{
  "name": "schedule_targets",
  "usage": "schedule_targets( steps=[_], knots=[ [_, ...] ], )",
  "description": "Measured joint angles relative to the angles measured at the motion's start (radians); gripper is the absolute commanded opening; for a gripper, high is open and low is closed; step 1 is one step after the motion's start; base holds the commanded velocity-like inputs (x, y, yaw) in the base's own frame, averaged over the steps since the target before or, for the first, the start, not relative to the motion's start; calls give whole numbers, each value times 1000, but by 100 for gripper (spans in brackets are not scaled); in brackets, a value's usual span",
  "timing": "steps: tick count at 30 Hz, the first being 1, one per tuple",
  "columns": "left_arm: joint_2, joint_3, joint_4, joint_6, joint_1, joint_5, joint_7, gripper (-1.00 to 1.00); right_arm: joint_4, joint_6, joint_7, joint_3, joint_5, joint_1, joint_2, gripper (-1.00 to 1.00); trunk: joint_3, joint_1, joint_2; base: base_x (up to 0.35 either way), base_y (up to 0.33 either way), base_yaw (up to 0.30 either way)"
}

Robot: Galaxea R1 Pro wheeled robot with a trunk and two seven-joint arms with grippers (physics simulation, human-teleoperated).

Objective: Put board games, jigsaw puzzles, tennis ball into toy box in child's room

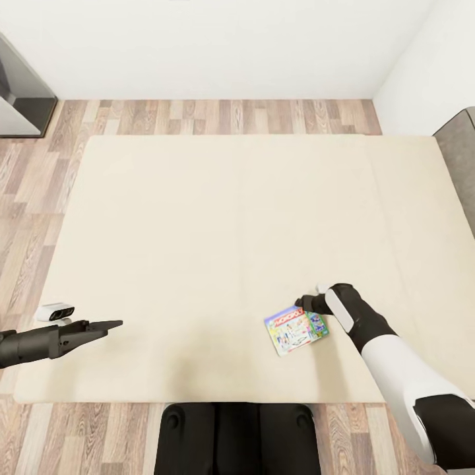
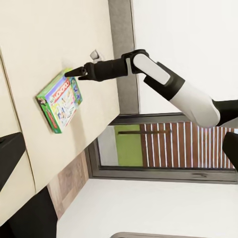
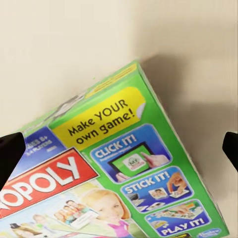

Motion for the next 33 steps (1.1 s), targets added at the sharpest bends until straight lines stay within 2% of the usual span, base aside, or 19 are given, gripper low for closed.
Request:
schedule_targets(
  steps=[11, 15, 33],
  knots=[
    [0, 0, 0, 0, 0, 0, 0, 100, 11, 0, 39, 61, -55, 1, 1, 100, 15, 0, 0, 0, 0, 0],
    [0, 0, 0, 0, 0, 0, 0, 100, 10, 0, 41, 63, -78, 1, 0, 100, 20, 0, 0, 0, 0, 0],
    [1, 0, 0, 0, 0, 0, 0, 100, 11, 1, 43, 68, -78, 1, -6, 100, 25, 0, 1, 0, 0, 0]
  ],
)
